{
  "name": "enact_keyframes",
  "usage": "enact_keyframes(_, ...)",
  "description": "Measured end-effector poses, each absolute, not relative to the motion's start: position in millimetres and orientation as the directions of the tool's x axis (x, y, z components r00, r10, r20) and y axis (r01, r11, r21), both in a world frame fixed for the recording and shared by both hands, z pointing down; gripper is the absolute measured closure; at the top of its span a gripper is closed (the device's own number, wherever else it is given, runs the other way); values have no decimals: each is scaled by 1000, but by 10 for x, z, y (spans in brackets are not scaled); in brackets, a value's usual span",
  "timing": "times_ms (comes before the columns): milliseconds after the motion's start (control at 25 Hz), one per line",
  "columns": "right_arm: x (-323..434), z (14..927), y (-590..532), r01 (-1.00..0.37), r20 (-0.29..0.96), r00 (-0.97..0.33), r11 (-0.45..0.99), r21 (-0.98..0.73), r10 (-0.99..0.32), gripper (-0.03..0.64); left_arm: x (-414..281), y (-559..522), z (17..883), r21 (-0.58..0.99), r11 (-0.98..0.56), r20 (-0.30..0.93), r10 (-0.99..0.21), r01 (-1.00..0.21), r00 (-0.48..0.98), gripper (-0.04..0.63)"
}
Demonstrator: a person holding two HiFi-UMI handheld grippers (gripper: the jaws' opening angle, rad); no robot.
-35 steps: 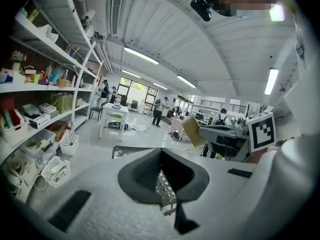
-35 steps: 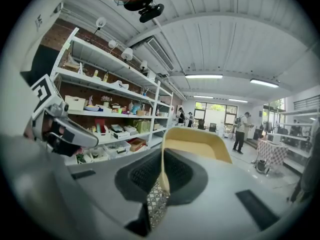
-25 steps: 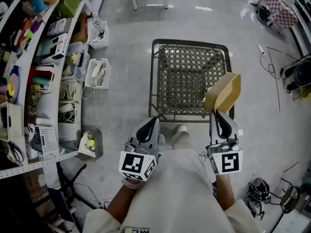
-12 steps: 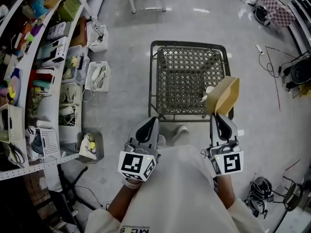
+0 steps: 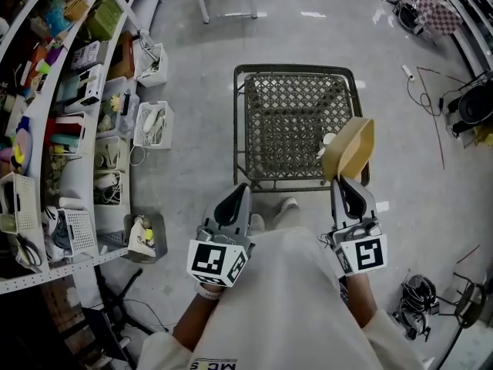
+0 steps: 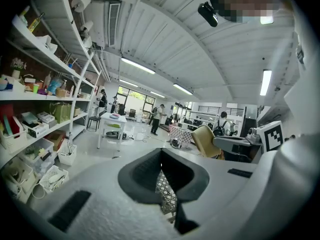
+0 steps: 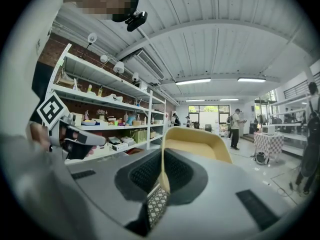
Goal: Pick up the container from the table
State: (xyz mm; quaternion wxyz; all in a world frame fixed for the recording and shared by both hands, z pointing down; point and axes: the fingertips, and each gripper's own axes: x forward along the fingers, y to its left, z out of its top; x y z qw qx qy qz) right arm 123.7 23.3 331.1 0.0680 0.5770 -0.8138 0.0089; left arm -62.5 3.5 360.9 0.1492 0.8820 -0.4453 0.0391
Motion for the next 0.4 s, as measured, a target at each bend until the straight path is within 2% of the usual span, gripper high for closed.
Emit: enact_keyframes(400,1200,3328,264,-939,129,-330,340,60,-935,589,-648,58,3619,237,-550,208,-777,-801,595,572)
